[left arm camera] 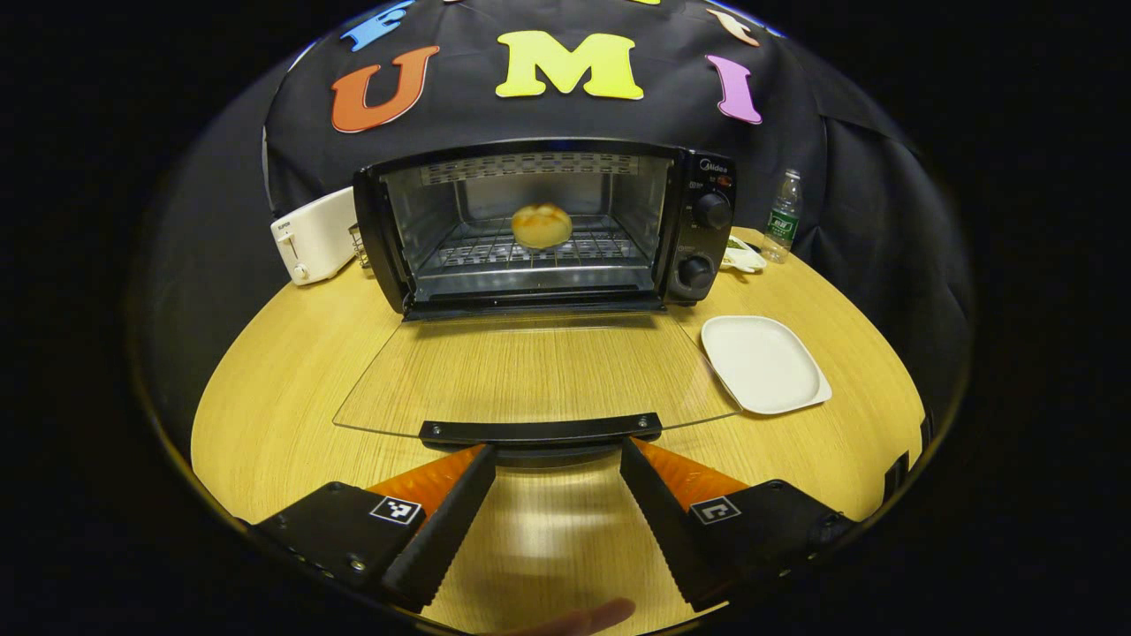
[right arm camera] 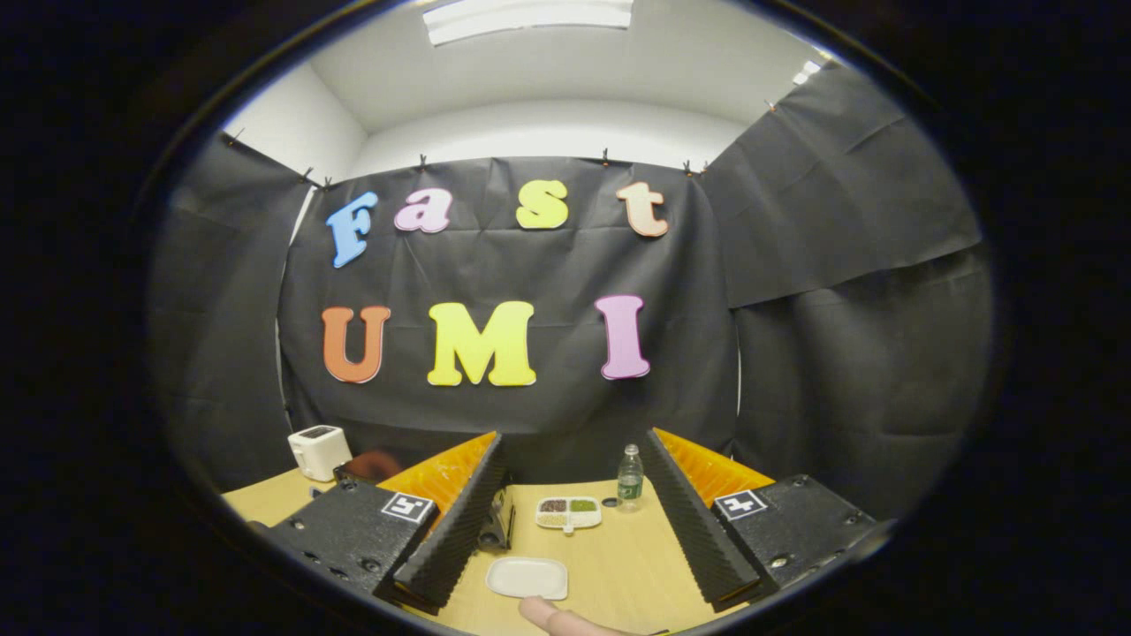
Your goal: Open the electric oven with the left hand, put the food in, and close the electric oven.
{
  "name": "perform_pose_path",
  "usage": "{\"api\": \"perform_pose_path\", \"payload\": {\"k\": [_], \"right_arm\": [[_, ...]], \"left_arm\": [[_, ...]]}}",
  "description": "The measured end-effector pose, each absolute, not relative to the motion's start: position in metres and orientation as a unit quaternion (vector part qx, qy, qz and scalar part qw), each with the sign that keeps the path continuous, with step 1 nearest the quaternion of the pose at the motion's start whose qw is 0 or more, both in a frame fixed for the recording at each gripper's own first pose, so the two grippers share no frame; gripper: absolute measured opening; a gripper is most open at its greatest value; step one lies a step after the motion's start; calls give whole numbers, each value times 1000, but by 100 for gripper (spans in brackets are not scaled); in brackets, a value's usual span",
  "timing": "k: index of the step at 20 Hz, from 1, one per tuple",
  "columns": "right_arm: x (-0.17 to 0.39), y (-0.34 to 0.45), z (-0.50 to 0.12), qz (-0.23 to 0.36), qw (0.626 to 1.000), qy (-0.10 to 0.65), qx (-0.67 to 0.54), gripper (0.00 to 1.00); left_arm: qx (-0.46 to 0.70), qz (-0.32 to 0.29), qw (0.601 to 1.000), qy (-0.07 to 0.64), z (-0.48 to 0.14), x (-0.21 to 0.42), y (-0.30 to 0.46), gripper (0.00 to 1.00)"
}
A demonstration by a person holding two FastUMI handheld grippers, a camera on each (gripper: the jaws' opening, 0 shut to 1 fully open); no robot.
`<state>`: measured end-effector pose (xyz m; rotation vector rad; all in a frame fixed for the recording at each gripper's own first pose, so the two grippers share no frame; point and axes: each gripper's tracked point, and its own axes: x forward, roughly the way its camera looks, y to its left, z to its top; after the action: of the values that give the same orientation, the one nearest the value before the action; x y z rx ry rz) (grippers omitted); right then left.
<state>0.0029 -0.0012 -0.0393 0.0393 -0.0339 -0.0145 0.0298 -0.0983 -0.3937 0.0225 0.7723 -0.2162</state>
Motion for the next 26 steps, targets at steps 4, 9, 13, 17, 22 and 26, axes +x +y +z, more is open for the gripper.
{"api": "perform_pose_path", "payload": {"k": [4,9,13,17,22,26], "right_arm": [[7,-3,-43,-9,1000,-12,22,94],[12,-5,-48,-13,1000,-8,17,94],[18,-7,-55,-20,1000,-2,22,94],[19,-1,-61,-16,999,8,27,100],[20,-8,-62,-28,999,4,23,94],[18,-8,-66,-29,999,6,25,94]], "left_arm": [[4,-104,922,373,-379,34,-98,94],[16,-90,936,340,-350,49,-92,95],[13,-85,941,327,-334,59,-92,95],[12,-86,947,309,-315,73,-91,95],[34,-89,956,279,-294,93,-92,96],[20,-72,959,275,-300,113,-84,100]]}}
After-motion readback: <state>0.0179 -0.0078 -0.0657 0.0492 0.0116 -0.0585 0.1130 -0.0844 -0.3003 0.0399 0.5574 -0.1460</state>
